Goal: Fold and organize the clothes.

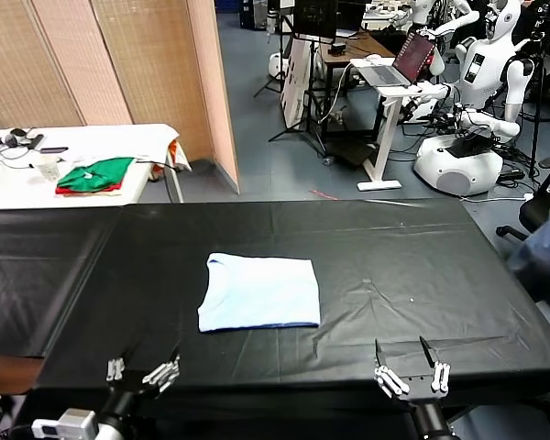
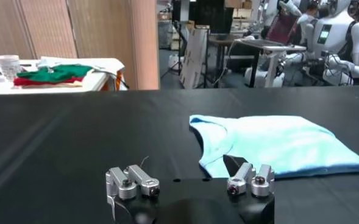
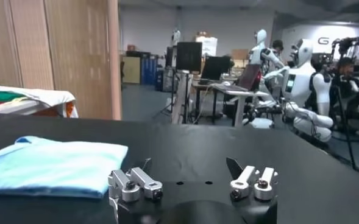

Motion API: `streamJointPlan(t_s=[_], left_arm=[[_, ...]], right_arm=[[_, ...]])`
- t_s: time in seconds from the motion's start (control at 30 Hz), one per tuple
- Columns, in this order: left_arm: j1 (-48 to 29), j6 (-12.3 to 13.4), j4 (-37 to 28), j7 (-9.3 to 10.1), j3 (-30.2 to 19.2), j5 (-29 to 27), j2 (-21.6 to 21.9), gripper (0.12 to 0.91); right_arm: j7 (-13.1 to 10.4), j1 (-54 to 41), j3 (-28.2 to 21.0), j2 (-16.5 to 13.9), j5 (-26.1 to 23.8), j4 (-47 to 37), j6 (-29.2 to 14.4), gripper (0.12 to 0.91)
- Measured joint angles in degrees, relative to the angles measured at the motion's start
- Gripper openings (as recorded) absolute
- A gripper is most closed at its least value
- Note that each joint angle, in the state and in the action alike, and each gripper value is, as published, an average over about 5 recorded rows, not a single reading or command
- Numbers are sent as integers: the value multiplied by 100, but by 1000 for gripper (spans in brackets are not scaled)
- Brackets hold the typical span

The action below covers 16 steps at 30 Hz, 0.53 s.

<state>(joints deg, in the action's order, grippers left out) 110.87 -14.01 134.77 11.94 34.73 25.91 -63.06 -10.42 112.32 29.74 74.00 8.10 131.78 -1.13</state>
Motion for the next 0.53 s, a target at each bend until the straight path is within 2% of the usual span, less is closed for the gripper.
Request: streamJointPlan(t_s=[0.53], left_arm=[[132, 57, -30, -28, 23, -56, -13, 907]], right_arm=[[-30, 107, -34, 17, 8, -21, -4, 907]])
